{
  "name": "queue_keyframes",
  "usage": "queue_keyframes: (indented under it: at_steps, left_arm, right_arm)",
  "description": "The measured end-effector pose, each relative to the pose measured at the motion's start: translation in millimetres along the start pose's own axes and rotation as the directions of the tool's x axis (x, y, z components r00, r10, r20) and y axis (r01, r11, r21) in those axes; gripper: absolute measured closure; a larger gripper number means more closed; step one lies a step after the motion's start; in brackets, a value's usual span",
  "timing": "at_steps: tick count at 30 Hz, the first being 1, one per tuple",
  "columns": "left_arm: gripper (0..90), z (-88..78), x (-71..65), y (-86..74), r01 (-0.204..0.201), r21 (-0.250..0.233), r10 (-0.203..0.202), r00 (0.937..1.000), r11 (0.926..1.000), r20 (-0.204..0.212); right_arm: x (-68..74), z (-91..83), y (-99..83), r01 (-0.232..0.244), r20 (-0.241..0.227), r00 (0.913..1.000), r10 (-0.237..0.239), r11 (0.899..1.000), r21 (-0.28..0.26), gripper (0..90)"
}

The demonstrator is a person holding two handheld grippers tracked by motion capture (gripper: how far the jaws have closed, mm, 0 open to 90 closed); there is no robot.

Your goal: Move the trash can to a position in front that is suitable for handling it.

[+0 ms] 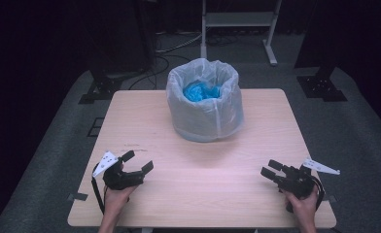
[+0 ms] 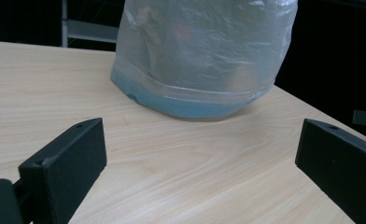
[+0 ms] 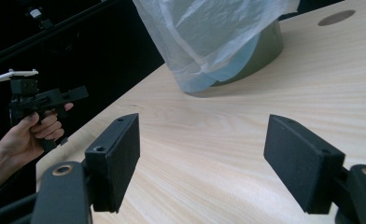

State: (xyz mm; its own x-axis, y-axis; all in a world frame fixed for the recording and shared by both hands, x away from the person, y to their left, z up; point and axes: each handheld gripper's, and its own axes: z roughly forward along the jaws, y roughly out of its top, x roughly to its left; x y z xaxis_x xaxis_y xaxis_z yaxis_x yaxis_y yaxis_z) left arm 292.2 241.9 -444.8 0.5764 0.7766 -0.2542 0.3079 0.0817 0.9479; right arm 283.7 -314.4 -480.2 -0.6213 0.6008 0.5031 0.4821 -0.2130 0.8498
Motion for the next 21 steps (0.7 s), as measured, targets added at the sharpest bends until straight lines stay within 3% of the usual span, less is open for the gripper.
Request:
queue_keyframes:
  at_steps: [7,16,21]
  left_arm:
    - [0.7,-3.8,4.1,1.0,0.009,-0.007,-0.009,0.9999,0.9999,-0.005]
    - [0.7,0.2,4.0,-1.5,-0.013,0.018,0.012,0.9999,0.9998,0.009]
    - [0.7,-0.8,5.6,-2.0,-0.004,0.014,0.004,1.0000,0.9999,0.007]
  right_arm:
    - [5.8,14.9,18.1,0.046,-0.016,0.9989,-0.045,0.998,0.042,25.7]
    - [23.2,50.5,61.4,0.135,-0.062,0.9897,-0.129,0.986,0.097,25.8]
    - [31.4,67.8,79.4,0.156,-0.087,0.9853,-0.147,0.982,0.106,25.8]
